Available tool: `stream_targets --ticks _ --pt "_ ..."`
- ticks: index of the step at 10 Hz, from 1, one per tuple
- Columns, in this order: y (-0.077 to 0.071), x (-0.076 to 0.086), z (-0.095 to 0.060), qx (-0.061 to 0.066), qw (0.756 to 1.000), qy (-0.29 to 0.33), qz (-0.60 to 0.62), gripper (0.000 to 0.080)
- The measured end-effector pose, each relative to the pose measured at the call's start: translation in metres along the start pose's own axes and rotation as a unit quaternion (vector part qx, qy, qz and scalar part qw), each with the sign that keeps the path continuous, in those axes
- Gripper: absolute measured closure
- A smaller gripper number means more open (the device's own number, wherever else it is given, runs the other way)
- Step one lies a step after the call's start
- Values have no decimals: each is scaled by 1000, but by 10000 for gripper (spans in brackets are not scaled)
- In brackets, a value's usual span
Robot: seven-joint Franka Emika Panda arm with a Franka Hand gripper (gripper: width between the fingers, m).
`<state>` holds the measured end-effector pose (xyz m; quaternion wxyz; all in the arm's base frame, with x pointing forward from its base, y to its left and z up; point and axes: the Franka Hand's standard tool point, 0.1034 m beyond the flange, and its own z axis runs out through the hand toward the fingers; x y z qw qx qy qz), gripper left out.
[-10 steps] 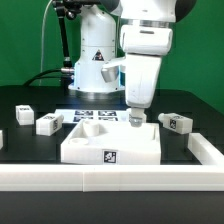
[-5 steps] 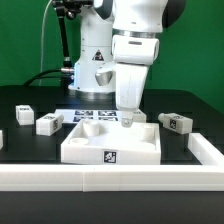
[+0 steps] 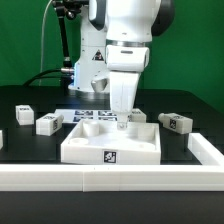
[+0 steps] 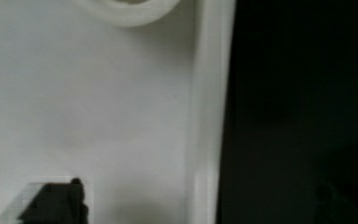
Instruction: Assemble one leg
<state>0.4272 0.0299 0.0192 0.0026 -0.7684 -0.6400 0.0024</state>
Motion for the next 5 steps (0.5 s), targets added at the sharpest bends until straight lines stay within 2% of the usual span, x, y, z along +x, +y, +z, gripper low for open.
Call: stream_targets --ticks 1,2,5 --pt "-8 0 6 -7 1000 7 1 150" --pt "-12 1 9 -6 1000 9 1 150" --pt "-11 1 11 -5 1000 9 1 150"
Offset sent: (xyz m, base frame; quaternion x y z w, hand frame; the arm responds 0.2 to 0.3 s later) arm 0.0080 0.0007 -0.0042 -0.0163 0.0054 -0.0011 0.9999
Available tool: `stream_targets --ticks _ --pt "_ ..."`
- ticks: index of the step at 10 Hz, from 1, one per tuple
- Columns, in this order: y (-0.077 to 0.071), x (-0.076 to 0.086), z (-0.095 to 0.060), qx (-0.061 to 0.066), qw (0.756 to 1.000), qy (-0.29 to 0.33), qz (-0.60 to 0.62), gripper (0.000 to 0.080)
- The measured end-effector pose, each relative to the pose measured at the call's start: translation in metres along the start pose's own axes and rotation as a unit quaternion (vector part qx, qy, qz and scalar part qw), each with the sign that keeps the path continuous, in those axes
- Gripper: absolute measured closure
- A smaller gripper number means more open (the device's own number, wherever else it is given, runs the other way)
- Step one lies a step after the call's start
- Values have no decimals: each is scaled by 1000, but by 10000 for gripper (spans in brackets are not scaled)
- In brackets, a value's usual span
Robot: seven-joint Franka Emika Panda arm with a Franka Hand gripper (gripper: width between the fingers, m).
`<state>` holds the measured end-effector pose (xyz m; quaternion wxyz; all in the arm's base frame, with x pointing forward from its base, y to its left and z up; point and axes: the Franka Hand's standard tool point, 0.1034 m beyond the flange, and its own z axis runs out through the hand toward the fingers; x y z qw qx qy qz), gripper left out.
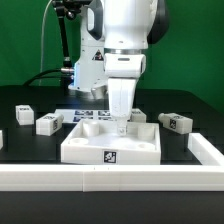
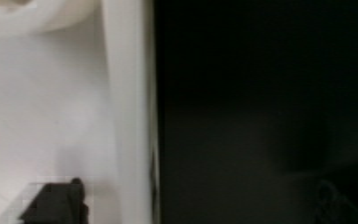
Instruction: Assemble one leg
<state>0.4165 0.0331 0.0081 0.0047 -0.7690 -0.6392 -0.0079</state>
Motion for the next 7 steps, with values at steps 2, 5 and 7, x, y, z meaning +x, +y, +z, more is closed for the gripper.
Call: stream_targets --ticks 2,5,7 --pt "0 0 0 0 1000 0 0 243" --pt "0 0 0 0 1000 0 0 733" --pt "0 0 0 0 1000 0 0 742"
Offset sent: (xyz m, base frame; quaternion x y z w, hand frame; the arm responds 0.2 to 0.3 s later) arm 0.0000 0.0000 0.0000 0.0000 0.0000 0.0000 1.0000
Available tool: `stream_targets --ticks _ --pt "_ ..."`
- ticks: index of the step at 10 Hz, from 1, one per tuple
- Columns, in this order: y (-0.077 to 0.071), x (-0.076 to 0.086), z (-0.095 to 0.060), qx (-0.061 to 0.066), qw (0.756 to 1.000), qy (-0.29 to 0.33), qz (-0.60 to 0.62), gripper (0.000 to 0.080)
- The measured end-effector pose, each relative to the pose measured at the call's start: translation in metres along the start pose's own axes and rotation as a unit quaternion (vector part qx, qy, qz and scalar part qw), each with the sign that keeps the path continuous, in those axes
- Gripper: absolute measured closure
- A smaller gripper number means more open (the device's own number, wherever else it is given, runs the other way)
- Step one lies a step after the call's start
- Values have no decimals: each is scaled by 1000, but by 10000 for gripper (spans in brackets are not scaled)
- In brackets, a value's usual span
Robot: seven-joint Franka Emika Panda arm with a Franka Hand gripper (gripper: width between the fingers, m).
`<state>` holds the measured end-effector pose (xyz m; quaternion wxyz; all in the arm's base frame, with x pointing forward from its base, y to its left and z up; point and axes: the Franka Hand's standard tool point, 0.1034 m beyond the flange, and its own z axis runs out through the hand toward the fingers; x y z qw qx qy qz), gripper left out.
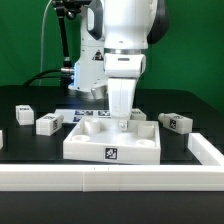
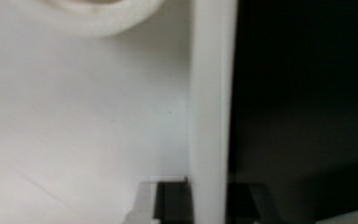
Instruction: Assemble one leg
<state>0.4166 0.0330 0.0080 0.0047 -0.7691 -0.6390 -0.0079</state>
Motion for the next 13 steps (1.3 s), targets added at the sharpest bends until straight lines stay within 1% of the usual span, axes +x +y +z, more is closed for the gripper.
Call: stream_targets --ticks 4,6,7,9,10,13 --pt "0 0 0 0 1000 0 0 742" --pt "1 -3 0 -1 999 -1 -35 742" --pt "4 -4 0 -1 998 -1 -56 742" --pt "12 5 0 -7 995 -4 -102 742" --pt "13 7 0 -8 994 -4 -110 742" --pt "13 6 0 -8 994 -4 -109 742"
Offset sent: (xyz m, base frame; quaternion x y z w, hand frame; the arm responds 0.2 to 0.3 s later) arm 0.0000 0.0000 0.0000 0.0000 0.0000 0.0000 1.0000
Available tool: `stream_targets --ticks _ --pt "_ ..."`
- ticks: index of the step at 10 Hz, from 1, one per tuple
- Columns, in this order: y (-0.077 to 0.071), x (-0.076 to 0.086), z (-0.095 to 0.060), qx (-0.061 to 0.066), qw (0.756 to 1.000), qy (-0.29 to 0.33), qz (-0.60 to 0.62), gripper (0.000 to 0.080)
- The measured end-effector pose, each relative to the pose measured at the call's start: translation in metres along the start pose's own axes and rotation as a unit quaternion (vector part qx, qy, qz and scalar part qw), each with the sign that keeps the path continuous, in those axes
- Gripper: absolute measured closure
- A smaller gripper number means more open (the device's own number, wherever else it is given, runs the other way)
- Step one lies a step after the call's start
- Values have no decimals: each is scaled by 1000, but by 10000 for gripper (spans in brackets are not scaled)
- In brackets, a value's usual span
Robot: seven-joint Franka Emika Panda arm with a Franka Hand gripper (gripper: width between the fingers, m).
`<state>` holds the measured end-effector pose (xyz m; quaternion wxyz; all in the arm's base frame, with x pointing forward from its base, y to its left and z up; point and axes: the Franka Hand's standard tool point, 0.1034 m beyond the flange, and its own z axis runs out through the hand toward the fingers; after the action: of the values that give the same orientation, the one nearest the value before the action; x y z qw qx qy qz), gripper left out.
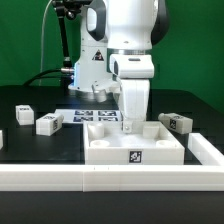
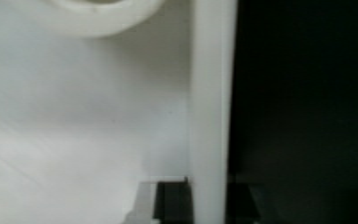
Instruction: Assemble one leg
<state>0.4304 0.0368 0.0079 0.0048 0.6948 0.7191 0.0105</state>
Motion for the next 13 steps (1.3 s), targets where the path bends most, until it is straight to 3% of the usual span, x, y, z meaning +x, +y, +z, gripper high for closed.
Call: stream_targets --ticks 1,4,7,9,11,13 --pt "2 1 0 -1 1000 0 -1 742" --pt "30 15 0 -12 1000 3 -18 742" --pt "46 18 1 -14 1000 3 -15 742" --pt "58 23 1 -12 1000 3 -1 742" --pt "61 31 1 0 1000 -2 24 742" --pt "59 36 1 4 999 -4 34 742"
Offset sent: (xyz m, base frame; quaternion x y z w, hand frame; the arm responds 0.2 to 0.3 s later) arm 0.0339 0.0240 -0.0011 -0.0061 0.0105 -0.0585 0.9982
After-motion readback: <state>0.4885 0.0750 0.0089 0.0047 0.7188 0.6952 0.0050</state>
